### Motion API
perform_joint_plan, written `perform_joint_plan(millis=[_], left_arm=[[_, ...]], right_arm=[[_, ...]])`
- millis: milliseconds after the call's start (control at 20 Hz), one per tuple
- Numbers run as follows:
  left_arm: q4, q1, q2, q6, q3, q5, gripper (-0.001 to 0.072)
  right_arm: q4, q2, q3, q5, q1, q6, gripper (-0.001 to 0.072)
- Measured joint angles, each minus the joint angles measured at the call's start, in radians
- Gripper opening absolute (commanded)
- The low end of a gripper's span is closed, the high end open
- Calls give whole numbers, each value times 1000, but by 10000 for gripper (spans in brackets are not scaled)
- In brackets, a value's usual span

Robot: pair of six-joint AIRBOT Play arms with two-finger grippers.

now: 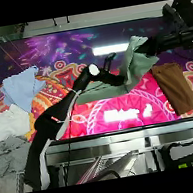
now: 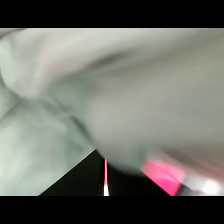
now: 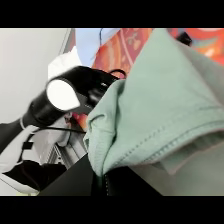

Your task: Fold the shirts.

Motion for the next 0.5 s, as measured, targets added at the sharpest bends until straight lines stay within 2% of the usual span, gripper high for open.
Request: perform_joint_plan(millis=[200,450,500], left_arm=[[101,174,212,4,-53,-186,15],[151,430,437,3,-87,-356,15],[160,470,468,3,-89,-373,15]], right_arm=[[-45,-55,0,-84,126,0,18],[-66,-184,0,-269,382,-2,31],[-67,-217,0,-318,437,-11,216]])
